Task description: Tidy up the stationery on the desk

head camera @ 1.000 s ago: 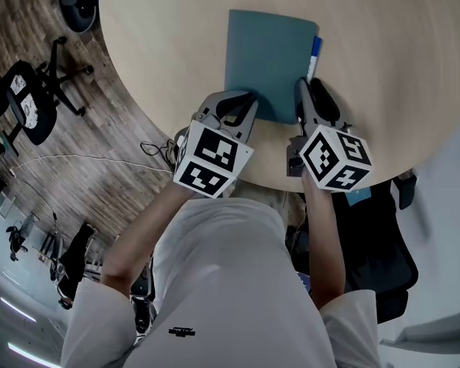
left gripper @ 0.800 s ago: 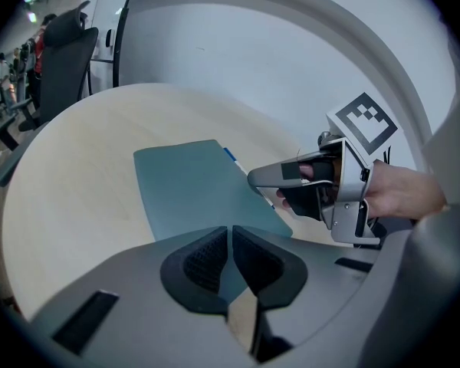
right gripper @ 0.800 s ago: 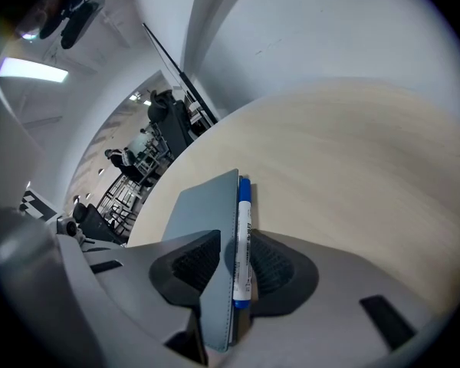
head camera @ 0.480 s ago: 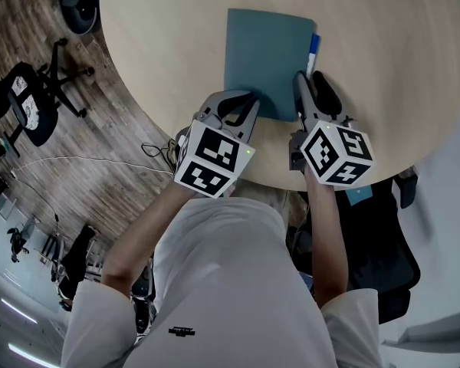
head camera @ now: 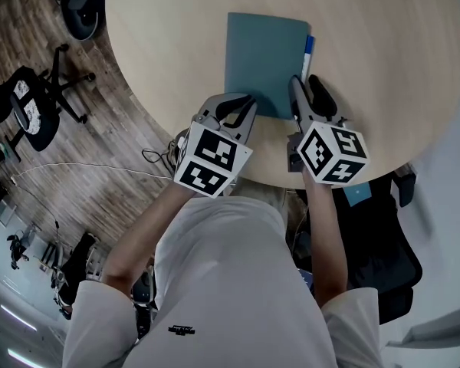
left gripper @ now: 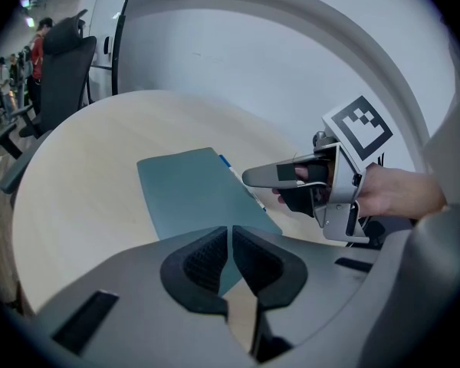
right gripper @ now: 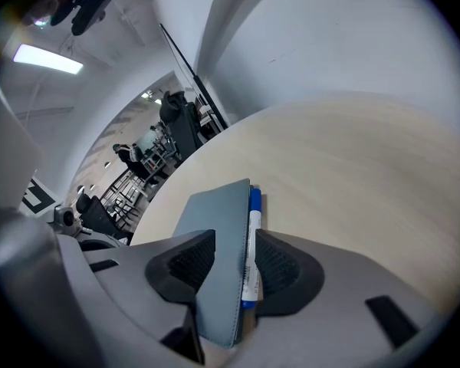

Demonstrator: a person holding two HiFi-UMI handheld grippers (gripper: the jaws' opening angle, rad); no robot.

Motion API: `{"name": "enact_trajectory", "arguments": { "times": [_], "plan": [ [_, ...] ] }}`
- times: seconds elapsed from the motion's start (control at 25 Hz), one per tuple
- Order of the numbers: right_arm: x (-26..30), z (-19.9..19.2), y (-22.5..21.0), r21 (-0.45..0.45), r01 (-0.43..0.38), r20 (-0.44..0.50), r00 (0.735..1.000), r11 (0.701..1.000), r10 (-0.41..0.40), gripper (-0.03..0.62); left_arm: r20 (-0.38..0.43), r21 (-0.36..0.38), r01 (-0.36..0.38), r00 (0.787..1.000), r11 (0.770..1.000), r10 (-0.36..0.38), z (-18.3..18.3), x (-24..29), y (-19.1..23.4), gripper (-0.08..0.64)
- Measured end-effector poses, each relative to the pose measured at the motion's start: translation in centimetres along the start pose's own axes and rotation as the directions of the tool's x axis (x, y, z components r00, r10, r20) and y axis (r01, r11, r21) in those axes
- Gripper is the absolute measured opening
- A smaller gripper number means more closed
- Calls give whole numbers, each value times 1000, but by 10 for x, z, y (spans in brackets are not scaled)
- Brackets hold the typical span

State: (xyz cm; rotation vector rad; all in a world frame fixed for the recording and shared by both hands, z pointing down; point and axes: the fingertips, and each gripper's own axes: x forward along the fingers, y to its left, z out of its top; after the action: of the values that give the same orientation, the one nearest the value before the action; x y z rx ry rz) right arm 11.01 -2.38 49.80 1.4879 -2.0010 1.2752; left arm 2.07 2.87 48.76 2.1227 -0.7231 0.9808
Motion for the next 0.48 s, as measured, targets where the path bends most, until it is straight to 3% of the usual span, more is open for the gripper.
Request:
{"name": "enact_trajectory", "arguments": {
  "times": [0.12,0.28,0.48],
  "plan": [
    [-11,4,8,-27,26,9,1000,999,-26,163,14,12,-5,1000,1000,5,11,-14,3,37],
    [-32,12,18,-44,35,31,999,998,-34,161,57,-44,-13,998,999,16,22,-38,4,37],
    [-65,23,41,-99,74,76,995,992,-67,106,110,-77,-18,994,997,27,33,-79,3,32]
  ]
}}
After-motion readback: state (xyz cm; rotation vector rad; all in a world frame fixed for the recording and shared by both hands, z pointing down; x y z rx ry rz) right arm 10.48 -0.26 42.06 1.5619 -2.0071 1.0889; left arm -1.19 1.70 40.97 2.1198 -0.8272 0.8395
